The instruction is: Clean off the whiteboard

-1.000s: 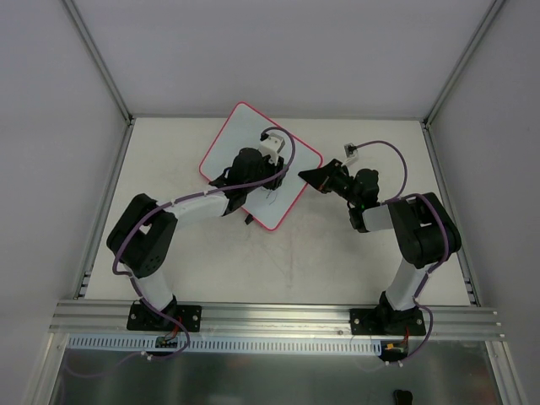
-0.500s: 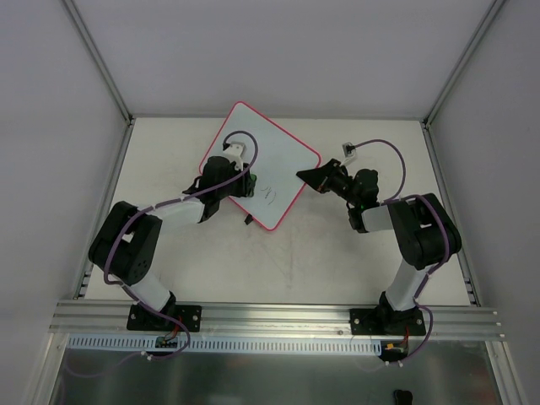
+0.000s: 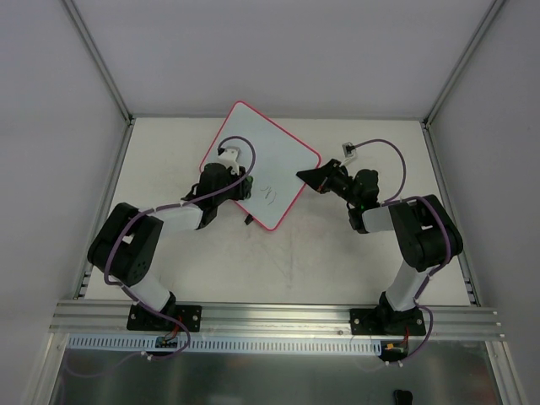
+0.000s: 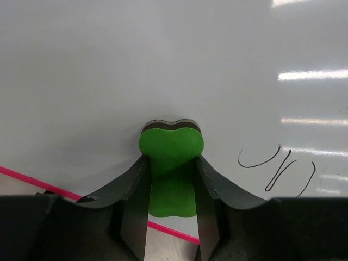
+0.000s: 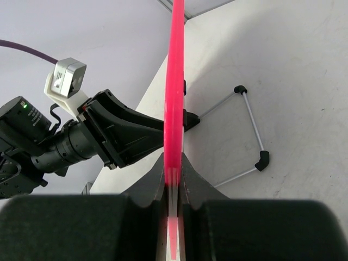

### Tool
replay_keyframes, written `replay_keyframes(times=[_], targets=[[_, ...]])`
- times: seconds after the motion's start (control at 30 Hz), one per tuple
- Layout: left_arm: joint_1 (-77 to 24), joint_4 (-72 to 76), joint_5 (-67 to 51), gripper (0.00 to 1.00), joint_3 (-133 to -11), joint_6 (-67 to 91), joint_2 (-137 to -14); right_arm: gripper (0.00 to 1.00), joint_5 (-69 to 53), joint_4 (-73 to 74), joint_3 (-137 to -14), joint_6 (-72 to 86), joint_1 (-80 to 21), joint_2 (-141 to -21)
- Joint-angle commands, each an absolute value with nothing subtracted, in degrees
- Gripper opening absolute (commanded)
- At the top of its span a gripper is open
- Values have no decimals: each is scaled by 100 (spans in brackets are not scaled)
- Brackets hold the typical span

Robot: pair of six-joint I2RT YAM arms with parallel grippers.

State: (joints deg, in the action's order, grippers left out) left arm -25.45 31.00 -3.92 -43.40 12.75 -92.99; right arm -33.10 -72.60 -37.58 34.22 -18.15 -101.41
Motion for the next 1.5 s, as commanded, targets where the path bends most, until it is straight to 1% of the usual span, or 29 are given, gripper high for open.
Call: replay_keyframes(times=[0.0, 0.03, 0.1, 0.2, 0.57, 0.6, 0.8, 0.9, 1.07, 1.1, 1.2, 1.33, 1.47], targets=[[-3127, 3137, -212, 0, -4026, 1117, -9387, 0, -3771, -8763, -3744, 3243, -1942, -9817], [-3460, 3190, -63, 0, -3956, 1090, -9387, 0, -3771, -8763, -3735, 3243, -1951, -9809], [-3682, 3461, 130, 0, -3859, 1142, -9413, 0, -3771, -8763, -3727, 3252, -1951, -9800], [-3902, 3708, 105, 0, -3735, 1204, -9466, 0, -3771, -8771, -3718, 3234, -1951, -9773], [-4649, 3683, 18, 0, -3797, 836, -9562, 0, -3797, -8763, -3735, 3226, -1951, -9782], [-4676, 3683, -148, 0, -3832, 809, -9571, 0, -3797, -8763, -3727, 3226, -1960, -9782], [-4676, 3622, -62, 0, -3911, 747, -9659, 0, -3814, -8763, -3718, 3226, -1951, -9791], [-4553, 3228, 183, 0, -4148, 782, -9799, 0, -3806, -8763, -3718, 3226, -1951, -9765], [-3851, 3041, 18, 0, -4315, 1194, -9739, 0, -3823, -8763, -3709, 3217, -1942, -9756], [-3580, 2980, 26, 0, -4342, 1308, -9712, 0, -3823, -8763, -3700, 3217, -1942, -9747], [-3201, 2760, 158, 0, -4438, 1687, -9607, 0, -3823, -8763, -3709, 3208, -1951, -9765], [-3173, 2435, 764, 0, -4657, 1766, -9466, 0, -3823, -8763, -3709, 3226, -1951, -9765], [-3182, 2408, 415, 0, -4904, 1600, -9544, 0, -3815, -8763, -3709, 3217, -1951, -9782]])
